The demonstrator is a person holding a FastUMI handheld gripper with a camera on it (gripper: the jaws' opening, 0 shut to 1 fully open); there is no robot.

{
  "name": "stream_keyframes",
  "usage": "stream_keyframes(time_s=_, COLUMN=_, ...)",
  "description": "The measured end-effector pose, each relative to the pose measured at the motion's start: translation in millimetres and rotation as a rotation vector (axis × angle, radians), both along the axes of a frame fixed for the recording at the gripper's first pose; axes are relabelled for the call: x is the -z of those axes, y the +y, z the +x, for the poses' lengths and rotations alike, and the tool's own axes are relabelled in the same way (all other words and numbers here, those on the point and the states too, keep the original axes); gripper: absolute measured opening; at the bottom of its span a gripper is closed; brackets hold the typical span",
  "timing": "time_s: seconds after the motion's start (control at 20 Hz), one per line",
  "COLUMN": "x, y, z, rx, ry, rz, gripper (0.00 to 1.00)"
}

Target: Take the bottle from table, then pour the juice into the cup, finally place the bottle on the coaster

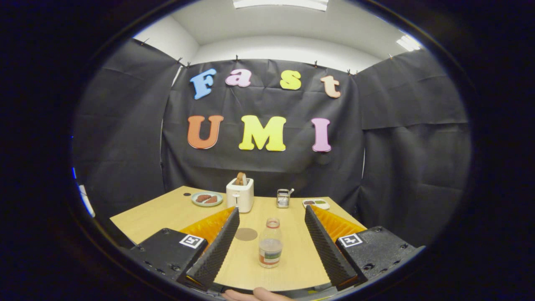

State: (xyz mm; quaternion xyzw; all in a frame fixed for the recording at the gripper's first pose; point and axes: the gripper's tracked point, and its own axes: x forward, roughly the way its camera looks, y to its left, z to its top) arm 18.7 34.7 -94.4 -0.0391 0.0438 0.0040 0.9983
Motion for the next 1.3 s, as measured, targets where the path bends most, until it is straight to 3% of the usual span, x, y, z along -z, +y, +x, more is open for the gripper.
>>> stream_keyframes(time_s=1.3, x=180, y=-10, z=95, rx=0.022, ry=0.183, rz=0.058, gripper=1.0)
